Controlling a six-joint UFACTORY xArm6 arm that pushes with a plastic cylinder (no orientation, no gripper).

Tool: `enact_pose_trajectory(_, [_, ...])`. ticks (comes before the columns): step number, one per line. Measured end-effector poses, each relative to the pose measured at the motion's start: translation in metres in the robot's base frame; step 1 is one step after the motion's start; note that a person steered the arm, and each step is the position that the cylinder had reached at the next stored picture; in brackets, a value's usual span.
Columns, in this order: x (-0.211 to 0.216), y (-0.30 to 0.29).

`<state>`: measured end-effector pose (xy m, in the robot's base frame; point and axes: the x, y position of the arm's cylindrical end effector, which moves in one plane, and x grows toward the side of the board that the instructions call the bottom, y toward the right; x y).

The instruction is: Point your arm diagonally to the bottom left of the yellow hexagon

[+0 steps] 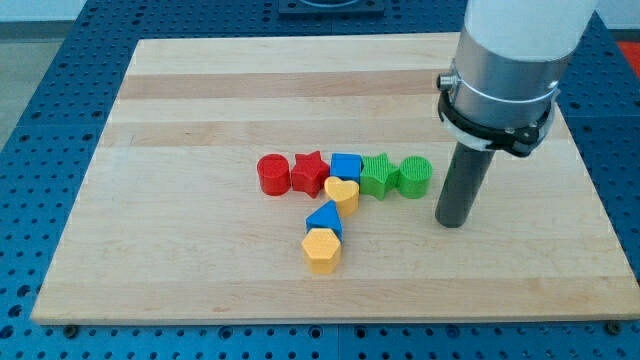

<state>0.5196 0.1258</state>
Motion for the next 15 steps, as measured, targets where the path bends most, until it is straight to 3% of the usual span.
enact_pose_trajectory(3, [0.012, 0.000])
enact_pose_trajectory(5, [0.073, -0.015])
enact_pose_trajectory(8, [0.099, -0.175])
enact_pose_trajectory(10, [0.087, -0.214])
enact_pose_trajectory(15, [0.067, -0.214])
